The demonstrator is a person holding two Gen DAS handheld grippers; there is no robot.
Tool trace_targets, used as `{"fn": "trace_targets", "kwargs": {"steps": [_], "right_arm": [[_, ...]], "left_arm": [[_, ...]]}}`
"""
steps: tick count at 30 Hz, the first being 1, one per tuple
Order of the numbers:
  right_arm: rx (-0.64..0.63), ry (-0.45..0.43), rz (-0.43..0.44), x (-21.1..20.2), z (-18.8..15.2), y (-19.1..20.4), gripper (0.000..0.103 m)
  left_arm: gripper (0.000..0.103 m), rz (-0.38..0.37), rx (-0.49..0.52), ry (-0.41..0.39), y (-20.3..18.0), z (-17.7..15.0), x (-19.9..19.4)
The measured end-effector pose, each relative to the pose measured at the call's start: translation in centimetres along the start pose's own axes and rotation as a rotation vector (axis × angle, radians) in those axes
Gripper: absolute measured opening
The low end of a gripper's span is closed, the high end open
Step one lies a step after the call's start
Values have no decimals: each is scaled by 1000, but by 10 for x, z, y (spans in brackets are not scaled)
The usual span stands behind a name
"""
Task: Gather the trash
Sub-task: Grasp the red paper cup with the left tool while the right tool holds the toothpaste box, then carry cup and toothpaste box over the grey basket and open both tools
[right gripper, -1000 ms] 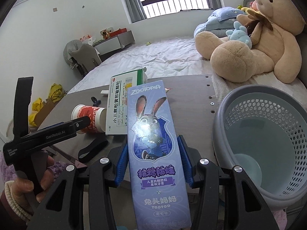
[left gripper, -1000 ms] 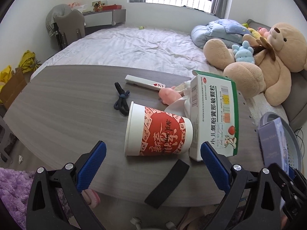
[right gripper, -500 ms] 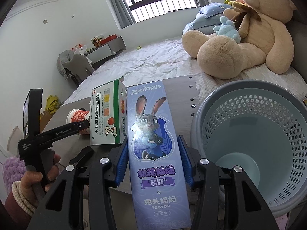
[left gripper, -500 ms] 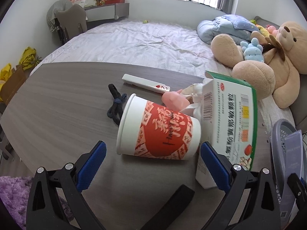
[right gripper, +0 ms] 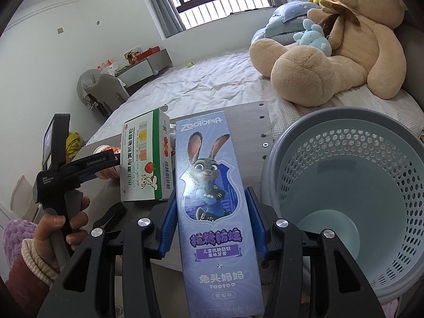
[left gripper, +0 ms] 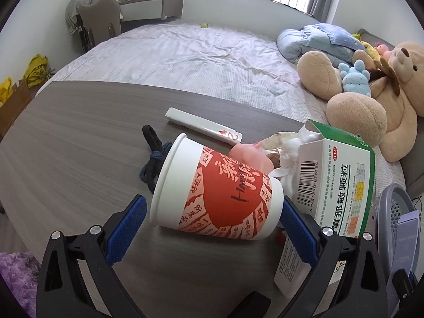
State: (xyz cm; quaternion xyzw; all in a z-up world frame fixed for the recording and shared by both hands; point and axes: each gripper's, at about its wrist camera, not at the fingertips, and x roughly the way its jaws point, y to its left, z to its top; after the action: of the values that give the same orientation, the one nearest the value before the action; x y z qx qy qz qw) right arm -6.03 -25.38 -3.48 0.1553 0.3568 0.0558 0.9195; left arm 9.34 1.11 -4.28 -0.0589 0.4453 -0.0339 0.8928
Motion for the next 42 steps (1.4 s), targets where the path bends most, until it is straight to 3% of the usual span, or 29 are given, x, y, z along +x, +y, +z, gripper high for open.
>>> {"fn": "trace_targets", "kwargs": {"steps": [7, 9, 20, 27, 33, 42], "right_arm": [[2, -1, -2, 0, 0, 0, 47], [5, 0, 1, 0, 0, 0, 47], [1, -4, -2, -4, 1, 2, 47], [2, -8, -8, -9, 0, 5, 47], [1, -25, -18, -17, 1, 6, 47], [12, -52, -45, -35, -2, -1, 47]], "left_arm": [[95, 1, 20, -1, -1, 1, 4], [87, -9, 31, -2, -2, 1, 3], [85, -12, 32, -77, 3, 5, -22], [84, -5, 24, -60, 8, 3, -25], [84, 7, 43, -114, 6, 4, -47], [84, -46, 72, -171, -10, 5, -80]]}}
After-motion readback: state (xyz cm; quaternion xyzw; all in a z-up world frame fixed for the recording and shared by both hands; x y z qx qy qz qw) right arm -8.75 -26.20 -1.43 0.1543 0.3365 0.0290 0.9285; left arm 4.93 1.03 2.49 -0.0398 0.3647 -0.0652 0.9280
